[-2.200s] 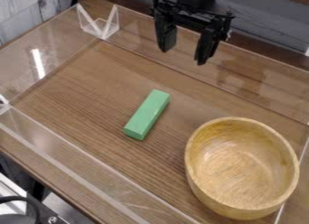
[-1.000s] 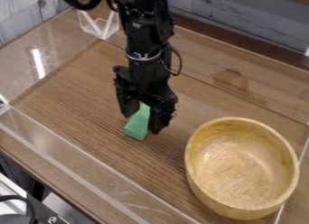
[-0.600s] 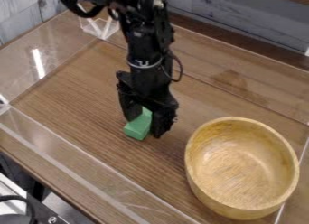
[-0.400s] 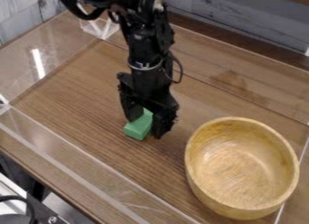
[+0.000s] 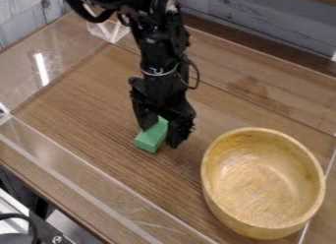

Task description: Put the green block in the brown bowl

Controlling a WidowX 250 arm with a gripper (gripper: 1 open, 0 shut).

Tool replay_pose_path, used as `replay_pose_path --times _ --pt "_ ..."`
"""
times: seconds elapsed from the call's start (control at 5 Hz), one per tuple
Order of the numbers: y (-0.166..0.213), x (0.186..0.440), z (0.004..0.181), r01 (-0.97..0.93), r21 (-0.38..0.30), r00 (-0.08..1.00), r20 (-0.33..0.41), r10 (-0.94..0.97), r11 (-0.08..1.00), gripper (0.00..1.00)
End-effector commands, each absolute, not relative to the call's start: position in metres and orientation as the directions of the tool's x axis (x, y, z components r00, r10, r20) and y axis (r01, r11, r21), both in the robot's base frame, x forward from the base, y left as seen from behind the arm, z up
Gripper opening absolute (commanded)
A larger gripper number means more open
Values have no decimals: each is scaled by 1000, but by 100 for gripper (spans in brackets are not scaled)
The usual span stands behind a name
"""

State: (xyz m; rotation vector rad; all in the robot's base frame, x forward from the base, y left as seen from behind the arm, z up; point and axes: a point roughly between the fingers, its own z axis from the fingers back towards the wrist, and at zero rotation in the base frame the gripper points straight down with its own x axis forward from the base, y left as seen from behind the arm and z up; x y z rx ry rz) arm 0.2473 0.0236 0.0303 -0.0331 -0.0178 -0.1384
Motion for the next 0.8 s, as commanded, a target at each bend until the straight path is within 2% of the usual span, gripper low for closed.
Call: replay_pose_path --times 0.0,0.2,0.6 --pt "28 251 27 134 -32 991 36 -133 990 100" --pt "28 251 22 130 -37 991 36 -129 991 0" --pt "24 248 23 120 -51 993 19 -119 992 0"
